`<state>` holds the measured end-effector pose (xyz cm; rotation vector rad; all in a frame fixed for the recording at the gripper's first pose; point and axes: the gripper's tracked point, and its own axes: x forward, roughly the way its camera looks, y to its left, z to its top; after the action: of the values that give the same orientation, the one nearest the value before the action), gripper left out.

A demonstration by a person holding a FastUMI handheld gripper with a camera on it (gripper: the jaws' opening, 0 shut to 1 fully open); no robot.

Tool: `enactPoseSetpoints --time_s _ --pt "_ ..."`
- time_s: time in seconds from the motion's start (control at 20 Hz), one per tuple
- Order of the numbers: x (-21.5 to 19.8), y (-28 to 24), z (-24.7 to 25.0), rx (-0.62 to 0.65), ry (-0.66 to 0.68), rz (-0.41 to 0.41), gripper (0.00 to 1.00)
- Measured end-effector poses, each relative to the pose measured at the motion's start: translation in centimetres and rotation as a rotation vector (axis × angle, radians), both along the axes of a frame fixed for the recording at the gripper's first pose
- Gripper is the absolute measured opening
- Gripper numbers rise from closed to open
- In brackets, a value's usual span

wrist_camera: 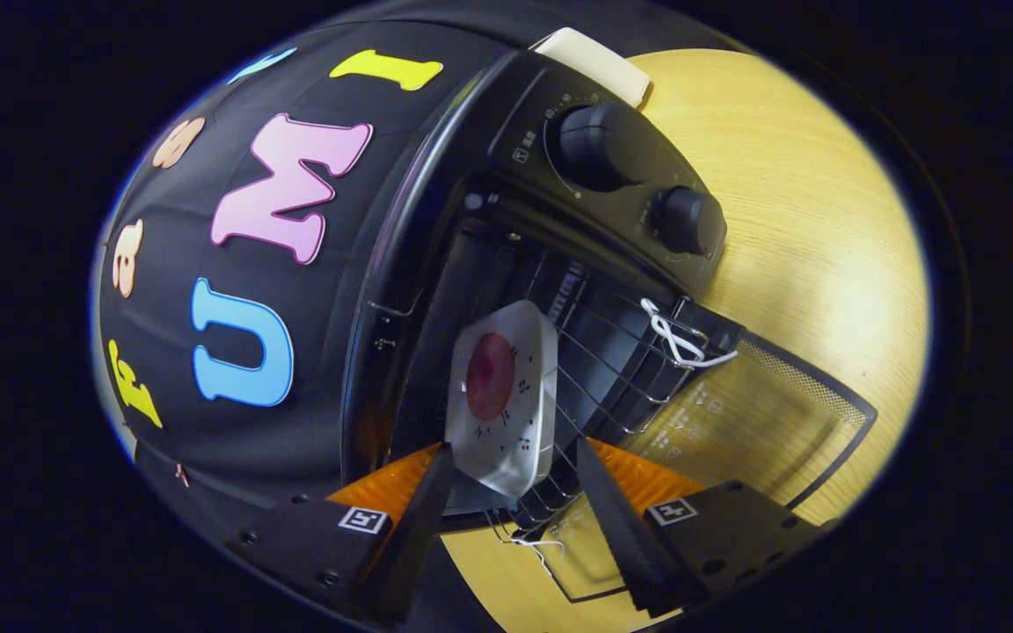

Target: Open the toaster oven, put the food inside, and close the toaster oven door.

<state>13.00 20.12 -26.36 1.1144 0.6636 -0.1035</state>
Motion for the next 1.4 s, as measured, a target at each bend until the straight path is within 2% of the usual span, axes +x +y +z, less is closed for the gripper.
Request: enactPoseSetpoints --time_s 0.1,0.45,0.6,1.05,1.25,1.4 --pt "-1.2 0.3 -0.1 -0.025 0.006 0.04 1.0" --pt "-6.2 0.7 0.1 -0.135 0.005 0.215 0.99" --pt "-8.5 1.8 0.2 -0.207 -0.001 0.349 0.98" --pt "-13.1 1.4 0.9 -0.654 -0.163 0.645 0.99" --pt "-15.5 0.5 -0.9 -0.779 -0.144 0.719 0.99" --pt "-16.7 -1.4 -2.9 -0.887 -0.081 0.739 0.99"
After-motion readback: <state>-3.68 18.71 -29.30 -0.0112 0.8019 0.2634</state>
